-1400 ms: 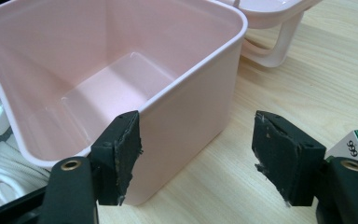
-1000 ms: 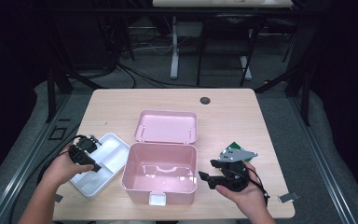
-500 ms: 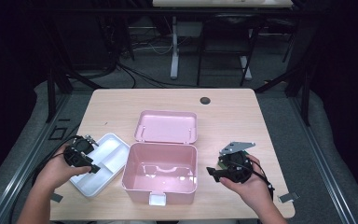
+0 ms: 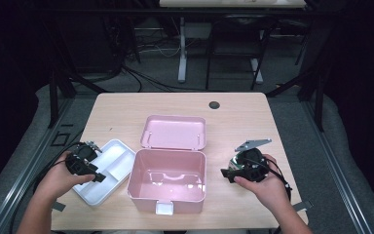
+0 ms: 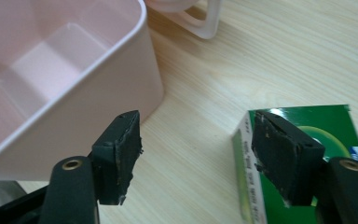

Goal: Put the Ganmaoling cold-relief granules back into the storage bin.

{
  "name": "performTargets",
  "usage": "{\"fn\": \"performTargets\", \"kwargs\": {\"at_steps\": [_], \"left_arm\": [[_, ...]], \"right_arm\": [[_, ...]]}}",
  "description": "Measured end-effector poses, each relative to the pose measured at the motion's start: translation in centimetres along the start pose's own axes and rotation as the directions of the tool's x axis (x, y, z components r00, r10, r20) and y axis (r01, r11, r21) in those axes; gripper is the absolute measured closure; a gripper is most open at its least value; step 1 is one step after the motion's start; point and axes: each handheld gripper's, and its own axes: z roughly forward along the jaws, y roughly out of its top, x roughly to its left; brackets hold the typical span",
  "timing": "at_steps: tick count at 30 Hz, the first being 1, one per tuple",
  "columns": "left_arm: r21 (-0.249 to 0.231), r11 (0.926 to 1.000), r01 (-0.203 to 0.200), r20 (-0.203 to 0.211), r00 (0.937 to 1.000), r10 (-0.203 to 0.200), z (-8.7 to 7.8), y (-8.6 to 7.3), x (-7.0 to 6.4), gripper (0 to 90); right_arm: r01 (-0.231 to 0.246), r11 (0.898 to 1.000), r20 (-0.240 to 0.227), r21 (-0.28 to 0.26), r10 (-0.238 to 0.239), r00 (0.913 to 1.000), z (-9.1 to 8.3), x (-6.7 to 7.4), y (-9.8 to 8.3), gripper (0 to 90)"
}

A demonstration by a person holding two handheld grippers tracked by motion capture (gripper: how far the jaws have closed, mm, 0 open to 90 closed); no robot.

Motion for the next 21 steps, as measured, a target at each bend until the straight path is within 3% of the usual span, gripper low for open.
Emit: {"fn": "performTargets", "kwargs": {"at_steps": [4, 8, 12, 17, 18, 20, 21], "left_arm": [[-0.010, 1.0000, -0.001, -0.009, 1.0000, 0.001, -0.1, 0.0, -0.1, 46.4], [-0.015, 0.9999, 0.005, -0.013, 0.9999, -0.005, -0.4, -0.1, -0.1, 46.4], [-0.014, 0.9999, 0.004, 0.000, 1.0000, -0.004, -0.4, 0.0, -0.3, 46.3], [-0.014, 0.9999, 0.004, 0.016, 0.9999, -0.004, -0.5, 0.0, -0.4, 45.4], [-0.017, 0.9998, 0.006, 0.019, 0.9998, -0.005, -0.5, 0.0, -0.4, 45.0], [-0.019, 0.9998, 0.006, 0.019, 0.9998, -0.006, -0.5, 0.0, -0.4, 44.6], [-0.023, 0.9997, 0.005, 0.019, 0.9998, -0.005, -0.6, -0.1, -0.4, 44.5]], "right_arm": [[0.012, 1.000, 0.021, -0.006, -0.012, 0.9997, -0.4, -0.4, 0.1, 35.8], [0.004, 1.000, -0.018, 0.004, -0.004, 0.9998, -0.7, -0.6, 0.2, 40.6], [0.026, 0.998, -0.046, 0.063, -0.024, 0.9987, -0.4, -0.7, 0.5, 39.3], [0.069, 0.993, -0.029, 0.100, -0.066, 0.9974, -0.1, -0.8, 1.1, 38.6], [0.094, 0.989, 0.009, 0.118, -0.096, 0.9953, -0.2, -0.8, 1.3, 38.8], [0.106, 0.985, -0.015, 0.136, -0.105, 0.9944, 0.0, -1.0, 1.5, 38.7], [0.113, 0.980, -0.001, 0.164, -0.114, 0.9935, 0.0, -1.0, 1.7, 38.4]]}}
